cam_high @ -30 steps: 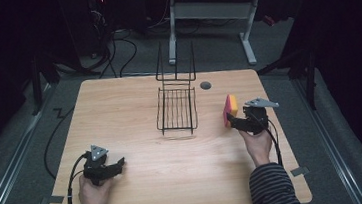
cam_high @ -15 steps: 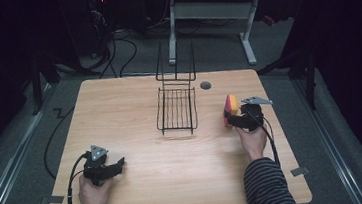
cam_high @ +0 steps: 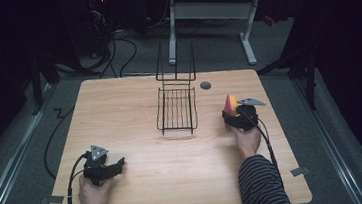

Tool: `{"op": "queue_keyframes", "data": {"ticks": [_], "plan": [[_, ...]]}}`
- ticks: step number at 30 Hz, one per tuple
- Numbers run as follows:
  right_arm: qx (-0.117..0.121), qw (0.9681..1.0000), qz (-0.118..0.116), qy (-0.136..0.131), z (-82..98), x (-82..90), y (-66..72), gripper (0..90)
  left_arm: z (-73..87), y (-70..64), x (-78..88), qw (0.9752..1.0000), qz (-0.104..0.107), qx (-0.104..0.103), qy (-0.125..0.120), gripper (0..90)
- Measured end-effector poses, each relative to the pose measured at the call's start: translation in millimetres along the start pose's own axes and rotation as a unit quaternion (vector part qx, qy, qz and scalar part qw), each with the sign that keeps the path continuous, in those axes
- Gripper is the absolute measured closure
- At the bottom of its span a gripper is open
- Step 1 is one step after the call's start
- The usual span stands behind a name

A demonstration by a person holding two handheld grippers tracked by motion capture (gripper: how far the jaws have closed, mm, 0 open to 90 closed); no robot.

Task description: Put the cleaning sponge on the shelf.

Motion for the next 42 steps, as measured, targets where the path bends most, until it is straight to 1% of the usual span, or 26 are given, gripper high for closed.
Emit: {"op": "queue_keyframes", "data": {"ticks": [2,5,9,10,13,17,25,28,30,32,36,37,38,42], "plan": [[-0.003,1.0000,-0.001,0.002,1.4,-2.2,-0.6,39.1,0.0,0.0,0.0,1.0000,0.000,0.000,0.000,25.8],[-0.007,1.0000,0.005,0.003,3.0,-4.6,-1.2,41.5,0.0,0.0,0.0,1.0000,0.000,0.000,0.000,25.8],[0.000,0.9999,0.010,0.006,4.2,-6.3,-0.6,46.3,0.0,0.0,0.0,1.0000,0.000,0.000,0.000,25.8],[0.004,0.9999,0.014,0.005,4.2,-6.6,-0.1,48.7,0.0,0.0,0.0,1.0000,0.000,0.000,0.000,25.8],[0.007,0.9998,0.018,0.002,3.9,-6.8,0.3,50.8,0.0,0.0,0.0,1.0000,0.000,0.000,0.000,25.8],[0.017,0.9995,0.025,-0.001,3.6,-5.4,0.2,56.5,0.0,0.0,0.0,1.0000,0.000,0.000,0.000,25.8],[0.028,0.9991,0.031,0.000,2.8,-2.6,-1.0,60.4,0.0,0.0,0.0,1.0000,0.000,0.000,0.000,25.8],[0.035,0.9989,0.030,-0.006,0.8,-1.3,-1.2,60.9,0.0,0.0,0.0,1.0000,0.000,0.001,0.000,25.8],[0.033,0.9991,0.028,-0.006,0.0,1.0,-0.2,61.1,0.0,0.0,0.0,1.0000,0.000,0.000,0.000,25.8],[0.039,0.9989,0.027,-0.009,-1.3,3.6,-0.5,61.2,0.0,0.0,0.0,1.0000,0.000,0.000,0.000,25.8],[0.042,0.9987,0.023,-0.015,-4.2,8.1,1.2,61.2,0.0,0.0,0.0,1.0000,0.000,0.001,0.000,25.8],[0.049,0.9984,0.020,-0.020,-6.2,11.0,2.3,61.2,0.0,0.0,0.0,1.0000,0.000,0.000,0.000,25.8],[0.049,0.9984,0.020,-0.020,-6.2,11.0,2.3,61.2,0.0,0.0,0.0,1.0000,0.000,0.000,0.000,25.8],[0.053,0.9981,0.006,-0.030,-10.8,18.5,6.3,61.3,0.0,0.0,0.0,1.0000,0.001,0.001,0.000,25.8]]}}
Point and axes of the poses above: each handheld gripper's, and its own axes: x roughly backward along the jaws, z roughly out of its underside, y roughly to its left, the point moved 8 cm from there along -x, roughly forward along the jaws, and after that the axes turned 8 degrees about x, right-handed, at the moved point
